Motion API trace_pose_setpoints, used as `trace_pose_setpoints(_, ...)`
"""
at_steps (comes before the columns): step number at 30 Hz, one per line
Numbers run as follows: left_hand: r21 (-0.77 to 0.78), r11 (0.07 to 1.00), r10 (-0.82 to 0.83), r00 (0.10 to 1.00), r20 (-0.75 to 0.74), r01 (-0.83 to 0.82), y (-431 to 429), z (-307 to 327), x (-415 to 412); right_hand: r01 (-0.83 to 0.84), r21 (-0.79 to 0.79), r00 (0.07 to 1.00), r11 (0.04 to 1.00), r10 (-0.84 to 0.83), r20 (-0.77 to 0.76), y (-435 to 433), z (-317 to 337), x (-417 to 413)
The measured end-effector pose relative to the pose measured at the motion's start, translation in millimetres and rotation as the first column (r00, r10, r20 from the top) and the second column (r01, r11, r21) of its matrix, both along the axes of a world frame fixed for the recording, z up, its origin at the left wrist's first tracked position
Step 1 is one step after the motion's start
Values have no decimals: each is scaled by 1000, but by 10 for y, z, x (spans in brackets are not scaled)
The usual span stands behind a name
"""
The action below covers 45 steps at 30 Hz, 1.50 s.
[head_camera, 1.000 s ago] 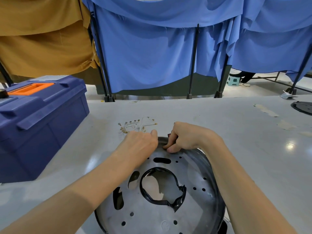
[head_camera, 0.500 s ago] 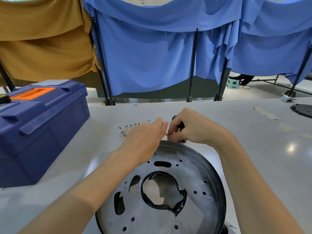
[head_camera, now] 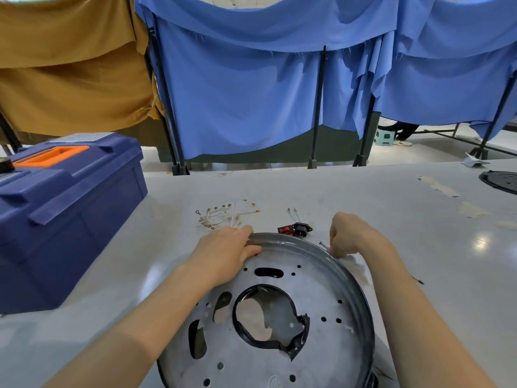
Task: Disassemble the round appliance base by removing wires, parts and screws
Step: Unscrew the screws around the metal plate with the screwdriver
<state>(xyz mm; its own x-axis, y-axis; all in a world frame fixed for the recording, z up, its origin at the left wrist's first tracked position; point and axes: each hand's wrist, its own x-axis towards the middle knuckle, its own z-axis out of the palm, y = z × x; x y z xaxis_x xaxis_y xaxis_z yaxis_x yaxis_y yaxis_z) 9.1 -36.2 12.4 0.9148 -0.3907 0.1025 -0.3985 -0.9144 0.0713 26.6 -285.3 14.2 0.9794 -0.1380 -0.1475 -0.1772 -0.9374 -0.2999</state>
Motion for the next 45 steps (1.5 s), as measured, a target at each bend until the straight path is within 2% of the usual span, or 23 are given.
trace_pose_setpoints(6, -37, 999, -3, 1000, 7, 4, -9, -4, 24, 19, -26, 1000, 999, -18, 17, 22, -64, 46)
trace_pose_setpoints(11, -146, 989, 26, 1000, -14, -28, 23, 34, 16, 14, 3, 1000, 1000, -14, 4, -17, -46, 31)
trace_pose_setpoints(14, -114, 989, 101, 995, 21, -98, 91, 100, 15, -2, 46, 1000, 999, 1, 19, -68, 61, 1)
trace_pose_setpoints(18, -82, 978, 191, 982, -15, -191, 260, 190, 0, -118, 128, 991, 985, 108, 81, -20, 375, -148)
trace_pose_setpoints(22, -74, 980, 189, 981, 34, -186, 310, 161, -80, -256, 139, 964, 957, 263, -38, 133, 605, -356)
trace_pose_setpoints(25, -14, 986, 166, 976, 140, -166, 312, 144, -112, -282, 141, 942, 949, 302, -146, 230, 648, -402)
trace_pose_setpoints(27, -29, 987, 162, 978, 132, -160, 334, 160, -110, -292, 147, 935, 945, 314, -166, 264, 650, -408)
trace_pose_setpoints(32, -196, 966, 186, 980, 72, -169, 386, 270, -62, -305, 215, 936, 928, 334, -110, 200, 662, -421)
trace_pose_setpoints(38, -482, 848, 231, 972, -36, -219, 541, 464, -56, -290, 299, 955, 909, 294, 33, 35, 675, -407)
trace_pose_setpoints(42, -579, 775, 299, 954, -15, -252, 552, 539, -67, -236, 412, 966, 880, 167, 198, -44, 648, -371)
trace_pose_setpoints(45, -673, 682, 399, 917, 15, -286, 510, 569, -82, -188, 417, 952, 889, 60, 300, -37, 622, -327)
